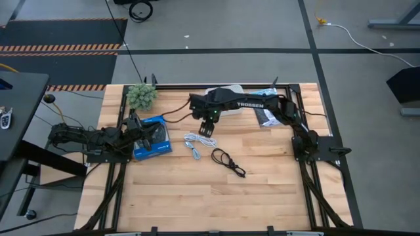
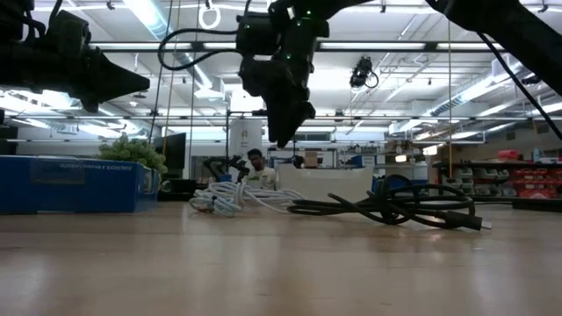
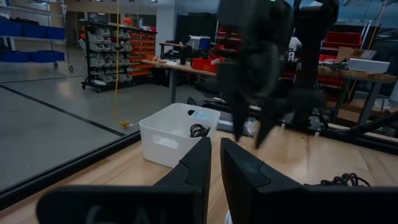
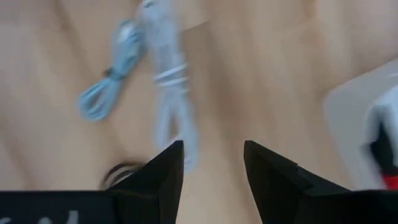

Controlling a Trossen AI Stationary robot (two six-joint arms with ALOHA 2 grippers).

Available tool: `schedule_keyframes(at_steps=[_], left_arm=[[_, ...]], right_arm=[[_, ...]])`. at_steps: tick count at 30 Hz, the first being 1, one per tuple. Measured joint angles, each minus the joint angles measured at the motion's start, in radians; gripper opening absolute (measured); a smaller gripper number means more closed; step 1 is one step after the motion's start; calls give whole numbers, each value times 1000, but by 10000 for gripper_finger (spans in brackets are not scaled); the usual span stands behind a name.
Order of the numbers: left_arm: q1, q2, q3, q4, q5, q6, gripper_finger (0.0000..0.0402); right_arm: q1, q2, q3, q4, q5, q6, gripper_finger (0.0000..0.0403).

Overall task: Pick and place USB-C Cables
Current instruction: Put the black USB cable into the white bin

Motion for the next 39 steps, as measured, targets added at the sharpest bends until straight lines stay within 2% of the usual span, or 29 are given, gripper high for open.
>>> schedule_keyframes(at_steps=[5,19,31,35,39], left_arm=[[0,0,0,0,0,0,43],[0,0,0,0,0,0,43],[0,0,0,0,0,0,43],[0,0,0,0,0,0,43],[0,0,0,0,0,0,43]], right_arm=[[65,0,-29,-38,-105,25,187],[204,-26,-212,-97,-135,73,256],[245,-182,-516,56,-119,172,265],[262,-199,-558,96,-170,189,276],[275,-199,-558,105,-170,224,298]])
